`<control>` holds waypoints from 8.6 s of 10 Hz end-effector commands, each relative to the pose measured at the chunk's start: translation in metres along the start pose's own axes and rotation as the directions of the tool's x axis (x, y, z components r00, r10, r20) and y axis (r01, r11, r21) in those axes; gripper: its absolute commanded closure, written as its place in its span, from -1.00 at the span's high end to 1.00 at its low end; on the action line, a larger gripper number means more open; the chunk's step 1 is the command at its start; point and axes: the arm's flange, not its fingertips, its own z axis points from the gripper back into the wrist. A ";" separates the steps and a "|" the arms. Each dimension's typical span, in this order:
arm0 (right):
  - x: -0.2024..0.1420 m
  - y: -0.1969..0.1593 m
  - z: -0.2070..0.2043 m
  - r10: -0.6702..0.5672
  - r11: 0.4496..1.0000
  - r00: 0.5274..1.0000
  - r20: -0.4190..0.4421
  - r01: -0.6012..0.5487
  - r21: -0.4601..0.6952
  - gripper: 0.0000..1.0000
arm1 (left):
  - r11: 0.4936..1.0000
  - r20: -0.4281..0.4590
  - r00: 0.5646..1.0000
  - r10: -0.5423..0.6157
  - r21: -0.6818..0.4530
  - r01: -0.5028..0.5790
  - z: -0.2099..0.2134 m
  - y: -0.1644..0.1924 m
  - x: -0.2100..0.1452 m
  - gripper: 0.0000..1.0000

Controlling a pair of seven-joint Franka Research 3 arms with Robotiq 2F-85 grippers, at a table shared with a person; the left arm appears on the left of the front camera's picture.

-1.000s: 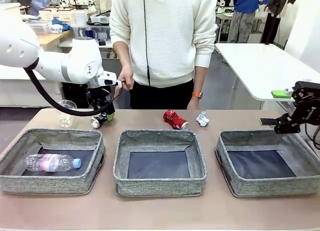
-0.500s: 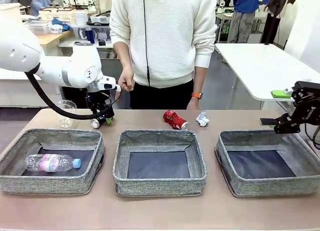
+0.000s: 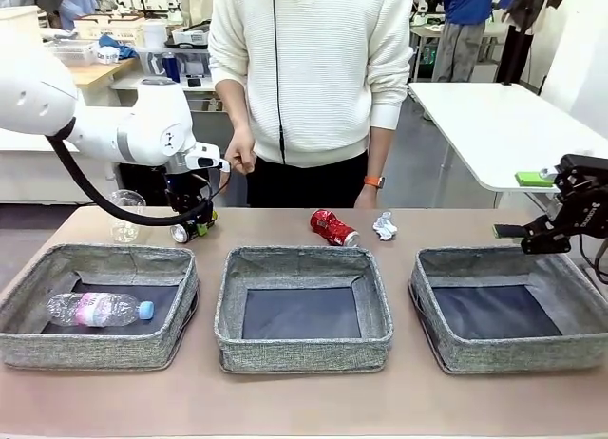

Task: Sort the waste into the appropriate baskets.
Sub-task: Pick up the waste item pointed out by the person, then place the picked waste into the Fabric basket indicated by the person.

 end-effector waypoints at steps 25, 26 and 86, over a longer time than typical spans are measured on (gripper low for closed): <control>0.000 0.006 0.000 -0.015 1.000 1.000 0.003 0.015 0.011 1.00 | 0.853 0.206 0.828 0.521 -0.120 -0.507 0.349 -0.250 -0.110 -0.13; 0.000 0.006 0.000 -0.015 1.000 1.000 0.003 0.015 0.011 1.00 | 0.864 0.189 0.844 0.502 -0.134 -0.484 0.378 -0.277 -0.103 -0.13; 0.000 0.006 0.000 -0.015 1.000 1.000 0.003 0.015 0.011 1.00 | 0.867 0.146 0.865 0.479 -0.230 -0.442 0.166 -0.375 -0.091 1.00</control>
